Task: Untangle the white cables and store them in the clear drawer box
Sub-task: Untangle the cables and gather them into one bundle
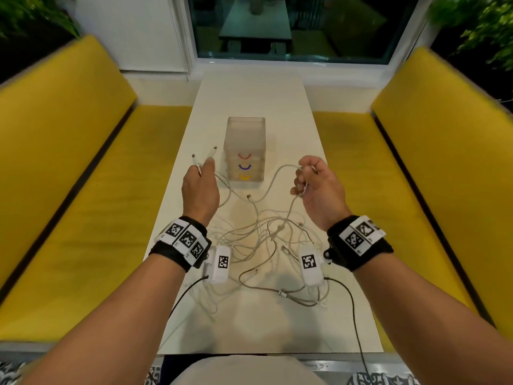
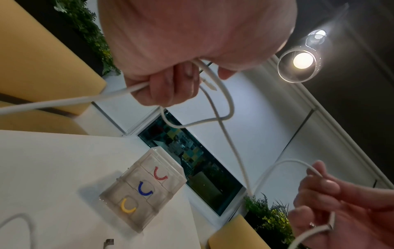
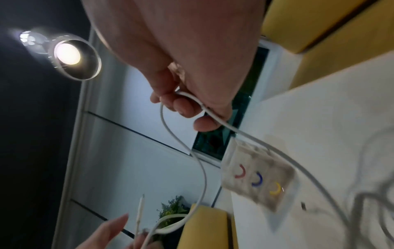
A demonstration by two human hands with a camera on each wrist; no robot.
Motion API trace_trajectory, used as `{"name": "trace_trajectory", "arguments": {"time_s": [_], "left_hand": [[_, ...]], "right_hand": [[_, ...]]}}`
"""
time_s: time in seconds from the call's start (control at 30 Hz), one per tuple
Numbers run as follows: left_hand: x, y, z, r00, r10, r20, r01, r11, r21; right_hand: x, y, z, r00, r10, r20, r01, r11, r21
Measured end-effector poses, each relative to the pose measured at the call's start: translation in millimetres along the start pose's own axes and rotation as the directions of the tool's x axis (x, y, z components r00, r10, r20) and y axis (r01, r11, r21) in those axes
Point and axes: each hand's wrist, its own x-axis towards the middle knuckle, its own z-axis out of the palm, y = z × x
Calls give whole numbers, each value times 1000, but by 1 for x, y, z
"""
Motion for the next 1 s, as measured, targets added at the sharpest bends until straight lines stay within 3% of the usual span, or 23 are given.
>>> {"name": "trace_trajectory", "arguments": {"time_s": [0.17,0.3,0.37,0.47,0.5,0.57,0.6,0.63,0.73,0.83,1.0], "left_hand": [[8,-13,1,999,10,-34,-15,990,-144],[5,-9,0,993,112,-23,-115,968,-223],[2,-6,2,989,149,0,-144,957,-252],[-5,-6,5,977,210,27,-198,952,-233],[-7,-8,7,975,217,40,-201,950,-238],[-7,-13,10,980,186,66,-162,948,-273],[-7,-15,11,983,168,76,-141,950,-277],[-7,-17,12,984,160,76,-136,955,-263],[-11,-19,15,983,168,74,-151,971,-187],[-13,-19,18,984,156,90,-134,968,-210],[-14,-23,19,982,155,109,-130,970,-207]], "right_hand": [[33,-15,-4,961,-273,-28,239,882,-406],[51,-9,-13,940,-338,-48,248,771,-586],[56,3,-21,941,-337,-41,187,615,-766],[45,26,-26,971,-238,2,72,287,-955],[38,35,-25,983,-183,14,61,252,-966],[23,51,-22,997,19,77,68,289,-955],[15,62,-21,983,155,103,56,281,-958],[8,72,-22,950,296,101,39,209,-977],[-10,102,-33,846,532,-22,56,-130,-990],[-22,120,-47,824,554,-119,58,-293,-954],[-29,132,-59,859,499,-114,87,-362,-928]]}}
